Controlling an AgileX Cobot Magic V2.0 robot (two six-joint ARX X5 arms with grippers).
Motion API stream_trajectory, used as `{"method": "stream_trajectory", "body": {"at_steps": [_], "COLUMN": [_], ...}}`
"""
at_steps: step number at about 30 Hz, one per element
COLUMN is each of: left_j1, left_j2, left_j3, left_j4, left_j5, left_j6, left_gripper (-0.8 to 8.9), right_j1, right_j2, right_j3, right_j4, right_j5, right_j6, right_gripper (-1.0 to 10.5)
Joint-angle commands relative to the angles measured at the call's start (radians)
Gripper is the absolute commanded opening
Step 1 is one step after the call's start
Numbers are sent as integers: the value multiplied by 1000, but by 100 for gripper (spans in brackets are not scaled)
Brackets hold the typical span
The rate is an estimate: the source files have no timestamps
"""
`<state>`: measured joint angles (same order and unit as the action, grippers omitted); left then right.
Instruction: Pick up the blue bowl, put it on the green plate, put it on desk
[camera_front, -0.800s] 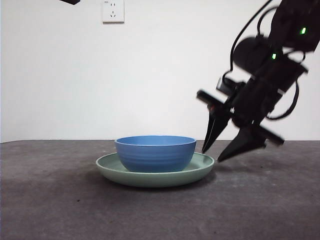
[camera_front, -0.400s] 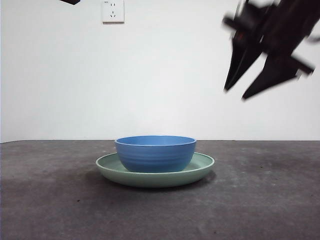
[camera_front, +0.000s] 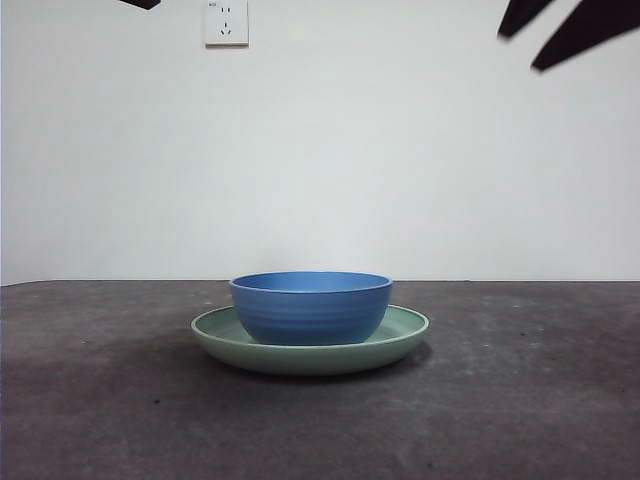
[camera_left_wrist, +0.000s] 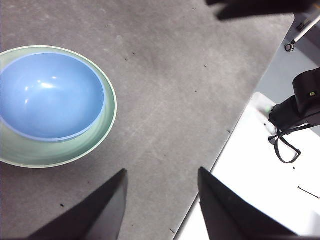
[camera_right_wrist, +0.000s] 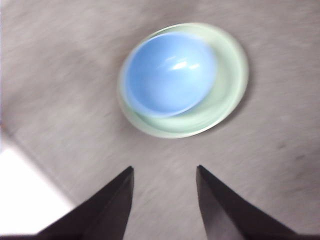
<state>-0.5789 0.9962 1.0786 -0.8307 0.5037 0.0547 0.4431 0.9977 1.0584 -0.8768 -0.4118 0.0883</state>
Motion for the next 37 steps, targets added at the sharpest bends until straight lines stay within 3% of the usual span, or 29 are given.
{"method": "stream_trajectory", "body": {"at_steps": [1,8,25,27,29,37], "left_j1": [-6,-6,-6,-6,-6,-6], "left_j2": [6,6,6,6,6,6], "left_j3": [6,6,6,6,7,7], "left_j4": [8,8,-16,-17,-15,-14], "left_j5": [6,6,6,6,6,6], "left_j6": [8,8,9,9,9,9], "left_gripper": [226,226,212,155,6,13], "right_j1": [41,123,132,132,132,131], "right_j2": [-27,-86,-84,-84,-84,-84], "right_j3": [-5,-32,-32,-32,-32,-32], "right_j4": [-35,-45,-46,-52,-61,-66], "right_j5": [-34,-34,-33,-33,-33,-33], "right_j6": [-26,-26,-25,-26,-26,-25], "right_gripper": [200,200,199,168,10,9]}}
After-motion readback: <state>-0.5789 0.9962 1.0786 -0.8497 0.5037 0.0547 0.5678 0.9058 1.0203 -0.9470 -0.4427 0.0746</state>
